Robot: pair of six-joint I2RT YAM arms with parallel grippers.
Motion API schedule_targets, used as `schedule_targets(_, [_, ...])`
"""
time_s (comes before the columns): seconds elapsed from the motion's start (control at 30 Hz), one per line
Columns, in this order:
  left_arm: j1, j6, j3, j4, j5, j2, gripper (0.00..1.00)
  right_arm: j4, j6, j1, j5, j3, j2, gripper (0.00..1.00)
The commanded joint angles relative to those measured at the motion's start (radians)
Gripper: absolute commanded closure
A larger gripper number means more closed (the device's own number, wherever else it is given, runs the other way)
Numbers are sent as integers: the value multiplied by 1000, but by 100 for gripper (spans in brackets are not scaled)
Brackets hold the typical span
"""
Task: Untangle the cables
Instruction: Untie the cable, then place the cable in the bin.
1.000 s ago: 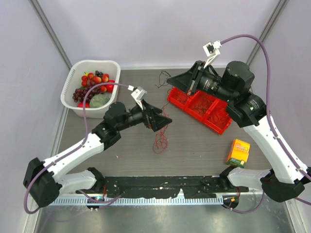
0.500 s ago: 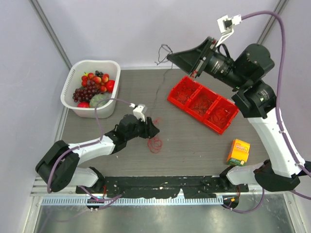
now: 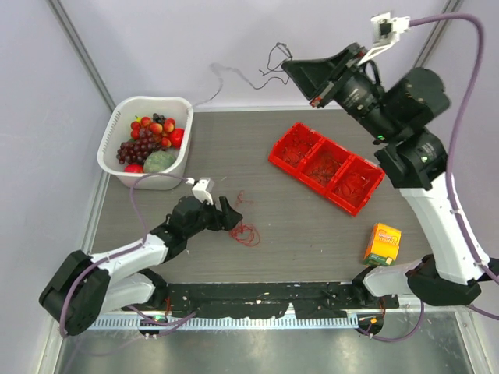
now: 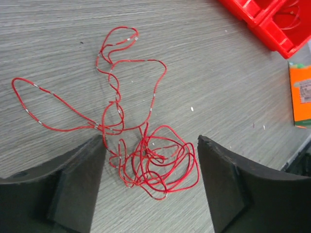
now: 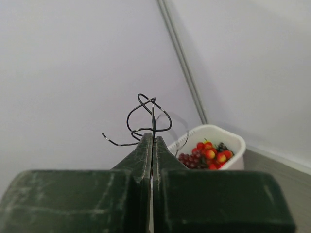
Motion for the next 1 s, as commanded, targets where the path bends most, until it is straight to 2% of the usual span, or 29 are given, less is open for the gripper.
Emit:
schedule_targets(0.0, [-1, 15, -56, 91, 59, -99, 17, 3, -95, -4, 165, -116, 6, 99])
schedule_targets(0.07, [-1, 24, -59, 53, 86, -166, 6, 24, -107, -11, 182, -176, 9, 99])
schedule_targets(0.13, [-1, 27, -57, -10, 91, -256, 0, 58, -126, -25, 190, -236, 27, 99])
schedule_targets(0.27, [-2, 38, -18, -189, 42, -495, 0, 119, -146, -79, 203, -323, 81, 99])
schedule_targets(0.4, [-1, 38, 62, -393, -12, -634, 0, 150, -144, -151, 206, -377, 125, 99])
schedule_targets(0.63, [-1, -5, 122, -545, 19, -758, 0, 210, -135, -272, 174, -467, 156, 99])
schedule_targets(0.97, [-1, -16, 217, -596, 51, -791, 0, 251, -166, -361, 177, -472, 246, 99])
